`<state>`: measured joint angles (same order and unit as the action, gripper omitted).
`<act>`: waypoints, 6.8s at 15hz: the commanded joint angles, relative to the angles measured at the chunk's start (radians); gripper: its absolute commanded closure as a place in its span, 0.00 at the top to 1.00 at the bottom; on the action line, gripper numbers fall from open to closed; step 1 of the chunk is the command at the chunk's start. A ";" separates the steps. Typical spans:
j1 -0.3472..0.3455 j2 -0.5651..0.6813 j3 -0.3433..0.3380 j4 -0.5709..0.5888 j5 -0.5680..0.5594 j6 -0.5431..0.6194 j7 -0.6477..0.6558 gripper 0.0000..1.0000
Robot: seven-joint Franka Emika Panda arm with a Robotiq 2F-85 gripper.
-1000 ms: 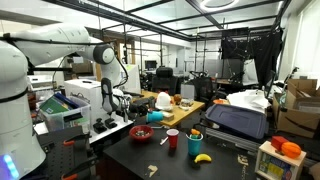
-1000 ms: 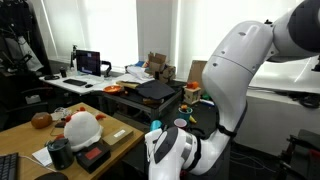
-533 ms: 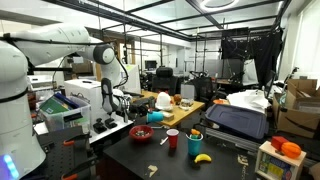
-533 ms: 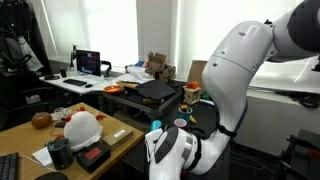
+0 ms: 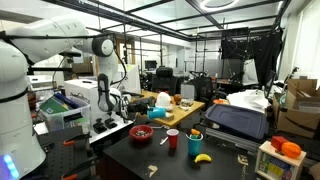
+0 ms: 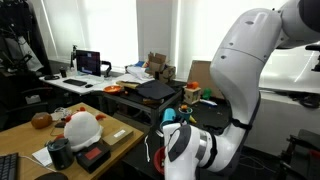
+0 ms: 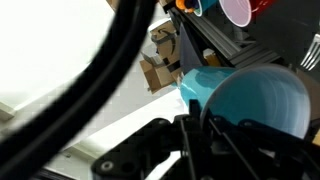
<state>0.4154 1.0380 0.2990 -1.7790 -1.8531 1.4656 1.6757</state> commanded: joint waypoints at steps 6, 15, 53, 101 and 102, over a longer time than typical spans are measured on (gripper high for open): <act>-0.075 -0.331 0.042 -0.397 0.081 -0.071 0.277 0.01; -0.201 -0.567 0.062 -0.619 0.122 0.121 0.590 0.01; -0.329 -0.940 -0.158 -0.704 -0.072 0.974 0.679 0.04; -0.376 -0.678 -0.114 -0.909 0.893 1.412 0.842 0.01; -0.377 -0.663 -0.120 -0.915 0.917 1.409 0.865 0.01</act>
<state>0.0486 0.3447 0.1786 -2.6730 -0.9993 2.8686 2.4711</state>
